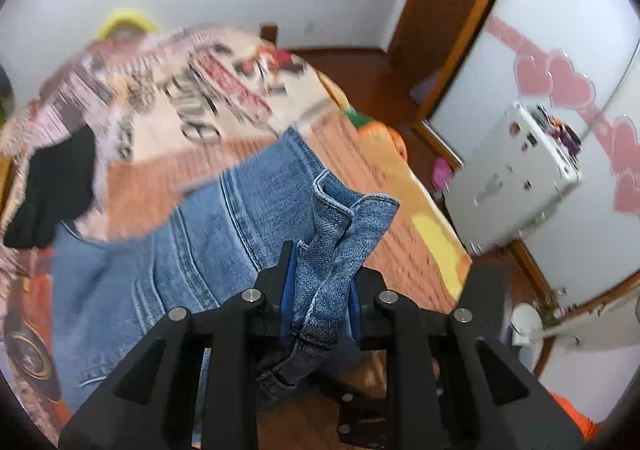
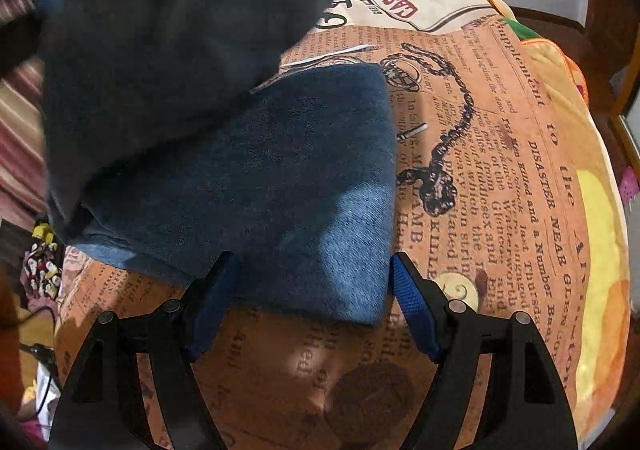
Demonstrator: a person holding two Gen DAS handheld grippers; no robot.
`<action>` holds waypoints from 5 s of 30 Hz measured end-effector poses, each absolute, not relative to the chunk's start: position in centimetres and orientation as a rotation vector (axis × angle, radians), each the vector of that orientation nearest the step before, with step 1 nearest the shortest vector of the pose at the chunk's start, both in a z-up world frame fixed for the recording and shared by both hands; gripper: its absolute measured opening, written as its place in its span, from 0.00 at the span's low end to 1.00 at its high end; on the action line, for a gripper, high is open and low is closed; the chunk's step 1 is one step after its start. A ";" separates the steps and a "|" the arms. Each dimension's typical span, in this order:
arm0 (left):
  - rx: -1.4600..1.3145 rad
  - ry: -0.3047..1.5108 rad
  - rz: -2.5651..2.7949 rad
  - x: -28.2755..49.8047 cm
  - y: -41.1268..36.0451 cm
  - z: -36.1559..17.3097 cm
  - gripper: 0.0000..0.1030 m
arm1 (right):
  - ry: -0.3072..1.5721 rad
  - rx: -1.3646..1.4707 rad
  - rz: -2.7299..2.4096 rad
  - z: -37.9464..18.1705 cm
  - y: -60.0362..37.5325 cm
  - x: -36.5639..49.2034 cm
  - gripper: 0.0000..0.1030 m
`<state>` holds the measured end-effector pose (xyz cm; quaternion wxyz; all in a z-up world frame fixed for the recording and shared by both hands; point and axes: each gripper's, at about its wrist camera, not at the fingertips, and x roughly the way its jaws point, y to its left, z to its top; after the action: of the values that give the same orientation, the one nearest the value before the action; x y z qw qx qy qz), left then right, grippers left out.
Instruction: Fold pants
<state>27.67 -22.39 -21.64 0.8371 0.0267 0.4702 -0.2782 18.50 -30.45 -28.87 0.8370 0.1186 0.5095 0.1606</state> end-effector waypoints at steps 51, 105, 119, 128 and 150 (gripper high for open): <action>0.350 1.132 -0.081 41.1 -0.7 -32.3 0.93 | 1.085 0.155 0.257 -28.2 -29.4 25.6 0.72; 0.163 1.118 -0.090 24.5 1.7 -30.4 0.76 | 1.053 -0.018 0.372 -26.2 -24.9 16.1 0.78; 0.106 0.990 -0.148 25.2 0.9 -23.9 0.75 | 0.969 0.044 0.304 -23.5 -28.4 18.0 0.77; 0.127 0.941 -0.217 33.8 -3.0 -22.0 0.75 | 0.876 0.093 0.304 -21.1 -28.9 25.1 0.75; 0.192 1.006 -0.342 41.6 -7.6 -29.5 0.80 | 0.997 0.102 0.419 -27.6 -25.0 39.5 0.22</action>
<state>41.58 -7.57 -29.47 0.8579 0.0912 0.4787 -0.1630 39.45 -24.96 -27.64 0.8560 0.0487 0.4743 0.1996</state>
